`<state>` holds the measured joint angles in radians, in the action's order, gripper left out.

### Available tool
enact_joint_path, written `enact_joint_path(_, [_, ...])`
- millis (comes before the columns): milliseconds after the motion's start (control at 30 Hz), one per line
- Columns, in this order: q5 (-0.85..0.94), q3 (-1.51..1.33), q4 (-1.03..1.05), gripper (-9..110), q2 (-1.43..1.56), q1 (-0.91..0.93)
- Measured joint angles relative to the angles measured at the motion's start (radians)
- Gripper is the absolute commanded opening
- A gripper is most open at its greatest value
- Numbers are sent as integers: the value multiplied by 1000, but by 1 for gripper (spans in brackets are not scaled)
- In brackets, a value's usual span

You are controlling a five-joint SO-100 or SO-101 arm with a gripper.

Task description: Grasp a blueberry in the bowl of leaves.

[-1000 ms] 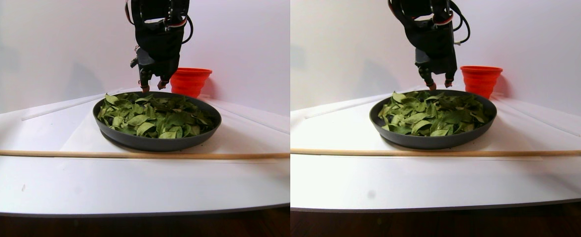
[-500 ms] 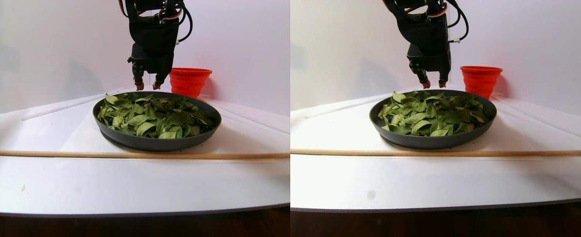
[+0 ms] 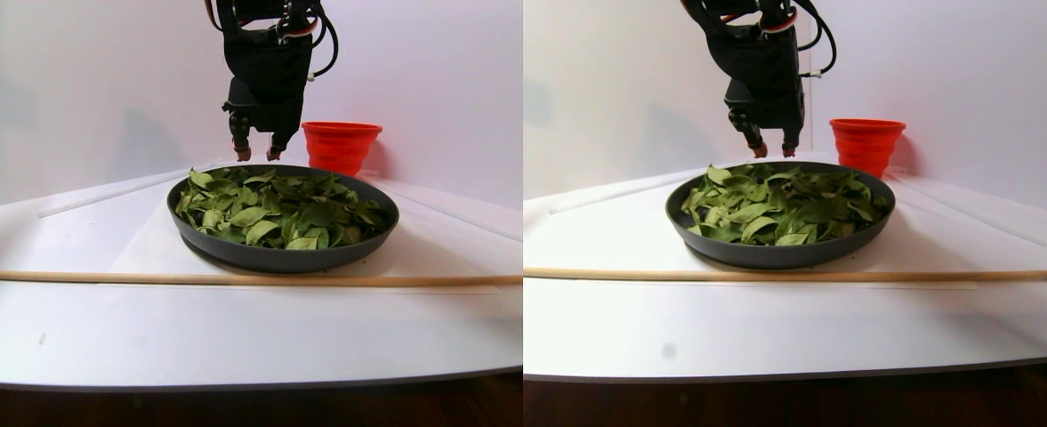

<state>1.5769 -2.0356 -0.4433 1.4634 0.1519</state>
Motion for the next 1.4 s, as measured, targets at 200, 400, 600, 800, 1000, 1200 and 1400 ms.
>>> enact_joint_path(200, [-23, 0, -15, 19, -5, -11])
enact_joint_path(400, [-48, 12, -17, 19, -34, -14])
enact_joint_path(600, [-69, 31, -34, 19, -71, -37])
enact_joint_path(800, [-89, 34, -51, 19, -95, -41])
enact_joint_path(1000, [-100, 78, -58, 19, -135, -54])
enact_joint_path(1200, [-100, 126, -58, 19, -172, -61])
enact_joint_path(1400, [-106, 153, -58, 19, -206, -63])
